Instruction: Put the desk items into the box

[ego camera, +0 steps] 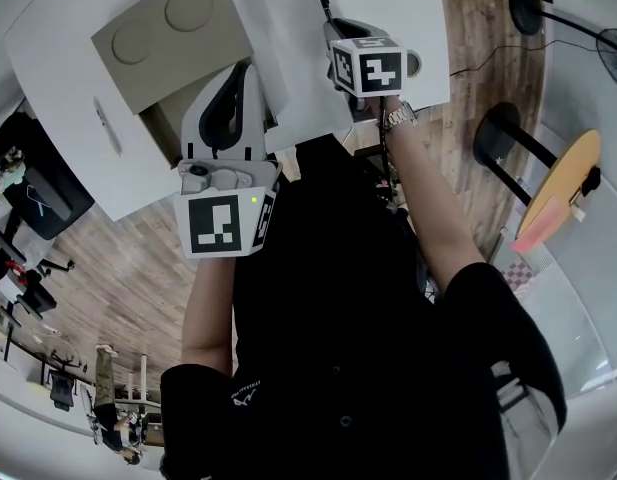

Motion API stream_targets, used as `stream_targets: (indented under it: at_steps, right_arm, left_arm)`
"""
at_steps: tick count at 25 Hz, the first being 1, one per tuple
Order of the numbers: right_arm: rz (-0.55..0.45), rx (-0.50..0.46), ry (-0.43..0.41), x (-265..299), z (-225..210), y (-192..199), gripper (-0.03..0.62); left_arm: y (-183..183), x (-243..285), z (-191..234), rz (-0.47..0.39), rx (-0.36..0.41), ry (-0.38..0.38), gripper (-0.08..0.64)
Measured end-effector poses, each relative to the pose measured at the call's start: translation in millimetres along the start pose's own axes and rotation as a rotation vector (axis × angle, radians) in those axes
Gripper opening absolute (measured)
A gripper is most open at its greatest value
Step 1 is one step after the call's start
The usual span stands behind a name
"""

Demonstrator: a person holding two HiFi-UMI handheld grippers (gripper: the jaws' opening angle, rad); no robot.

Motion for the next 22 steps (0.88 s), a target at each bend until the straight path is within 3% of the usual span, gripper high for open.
stream_targets:
  at_steps: [22]
  right_arm:
    - [-0.213, -0.068, -0.117, -90, 24, -20, 0.041]
  left_arm:
    - [-16, -51, -32, -0.083, 0.062, -0.102, 0.008]
Point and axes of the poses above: the fingertips, and each gripper's own axes: x forward along the fingers, z to its left, y out of its underside, the point moved 10 cm from there along -x, backward along the fingers, and after that the axes turned 13 degrees about x, right-handed, at the moved point
